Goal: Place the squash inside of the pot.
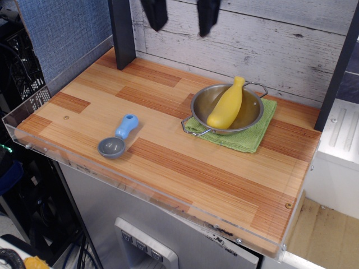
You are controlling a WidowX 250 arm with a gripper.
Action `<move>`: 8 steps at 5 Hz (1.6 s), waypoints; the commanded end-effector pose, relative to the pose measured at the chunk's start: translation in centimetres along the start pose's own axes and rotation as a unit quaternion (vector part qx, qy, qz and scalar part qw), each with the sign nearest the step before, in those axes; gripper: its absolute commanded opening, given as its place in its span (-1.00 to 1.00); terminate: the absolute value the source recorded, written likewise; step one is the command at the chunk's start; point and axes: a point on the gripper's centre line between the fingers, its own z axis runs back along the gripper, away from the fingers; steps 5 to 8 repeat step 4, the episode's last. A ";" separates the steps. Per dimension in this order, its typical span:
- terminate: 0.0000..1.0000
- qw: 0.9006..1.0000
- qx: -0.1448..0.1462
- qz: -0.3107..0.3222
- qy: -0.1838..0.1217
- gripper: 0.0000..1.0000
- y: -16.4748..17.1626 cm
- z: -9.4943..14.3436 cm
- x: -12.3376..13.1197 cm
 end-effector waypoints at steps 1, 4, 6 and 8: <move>-1.00 0.999 0.017 -0.025 -0.036 1.00 0.9 3.5 -1.6; 1.00 0.999 0.017 -0.025 -0.036 1.00 0.9 3.5 -1.6; 1.00 0.999 0.017 -0.025 -0.036 1.00 0.9 3.5 -1.6; 1.00 0.999 0.017 -0.025 -0.036 1.00 0.9 3.5 -1.6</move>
